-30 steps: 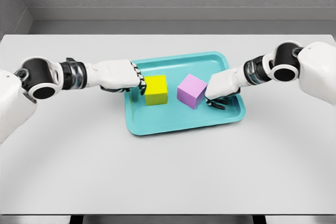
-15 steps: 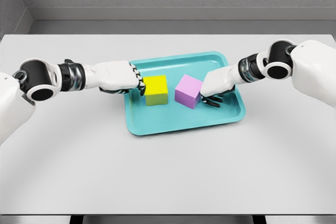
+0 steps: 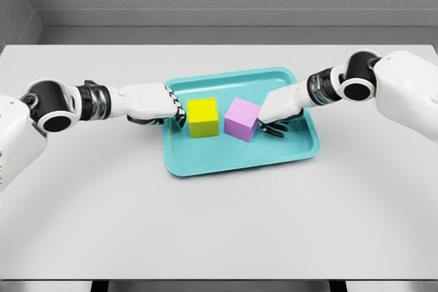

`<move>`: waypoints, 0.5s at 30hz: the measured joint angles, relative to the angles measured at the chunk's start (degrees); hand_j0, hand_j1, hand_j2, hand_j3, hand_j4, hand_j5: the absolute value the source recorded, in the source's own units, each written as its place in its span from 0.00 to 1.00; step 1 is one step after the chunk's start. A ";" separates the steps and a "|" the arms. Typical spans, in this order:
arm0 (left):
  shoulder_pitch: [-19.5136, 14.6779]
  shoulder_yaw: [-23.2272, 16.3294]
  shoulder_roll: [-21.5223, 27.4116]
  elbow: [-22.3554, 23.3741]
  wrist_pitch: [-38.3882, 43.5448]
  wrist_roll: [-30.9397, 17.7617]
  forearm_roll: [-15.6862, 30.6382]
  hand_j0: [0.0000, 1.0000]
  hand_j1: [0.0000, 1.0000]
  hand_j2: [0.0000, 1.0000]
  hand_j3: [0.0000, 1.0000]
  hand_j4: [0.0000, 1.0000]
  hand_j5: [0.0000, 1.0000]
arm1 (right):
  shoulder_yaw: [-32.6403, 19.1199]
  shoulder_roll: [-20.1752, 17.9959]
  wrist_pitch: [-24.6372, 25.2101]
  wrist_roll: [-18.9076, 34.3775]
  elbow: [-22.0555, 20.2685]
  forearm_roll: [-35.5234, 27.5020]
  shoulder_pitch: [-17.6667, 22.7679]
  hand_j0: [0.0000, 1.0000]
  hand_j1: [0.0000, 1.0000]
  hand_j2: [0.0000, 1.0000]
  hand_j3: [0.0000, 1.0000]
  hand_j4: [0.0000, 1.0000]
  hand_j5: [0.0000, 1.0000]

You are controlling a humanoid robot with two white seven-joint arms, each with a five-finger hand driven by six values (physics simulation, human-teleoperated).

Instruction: Push two cubes

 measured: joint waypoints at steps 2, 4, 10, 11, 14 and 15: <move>-0.17 0.06 -0.57 1.00 0.00 0.00 -0.04 0.60 0.60 0.60 0.60 0.60 0.60 | -0.44 0.26 -0.03 0.00 0.10 0.02 0.00 0.13 0.13 0.13 0.13 0.13 0.13; -0.26 0.13 -1.23 1.70 0.00 0.00 -0.05 0.60 0.60 0.60 0.60 0.60 0.60 | -0.76 0.41 -0.04 0.01 0.16 0.03 0.00 0.13 0.13 0.13 0.13 0.13 0.13; -0.35 0.34 -3.14 3.72 -0.02 -0.08 -0.30 0.60 0.60 0.60 0.60 0.60 0.60 | -1.43 0.62 -0.09 0.04 0.27 0.31 0.00 0.13 0.13 0.13 0.13 0.13 0.13; -0.44 0.38 -3.39 3.96 -0.07 -0.15 -0.58 0.60 0.60 0.60 0.60 0.60 0.60 | -1.48 0.63 -0.19 0.06 0.28 0.54 0.00 0.13 0.13 0.13 0.13 0.13 0.13; -0.44 0.46 -4.10 4.45 0.04 -0.30 -1.09 0.60 0.60 0.60 0.60 0.60 0.60 | -1.89 0.62 -0.53 0.16 0.35 1.21 0.09 0.13 0.13 0.13 0.13 0.13 0.13; -0.53 0.51 -4.44 4.77 0.19 -0.40 -1.04 0.60 0.60 0.60 0.60 0.60 0.60 | -1.97 0.61 -0.71 0.21 0.50 1.58 0.00 0.13 0.13 0.13 0.13 0.13 0.13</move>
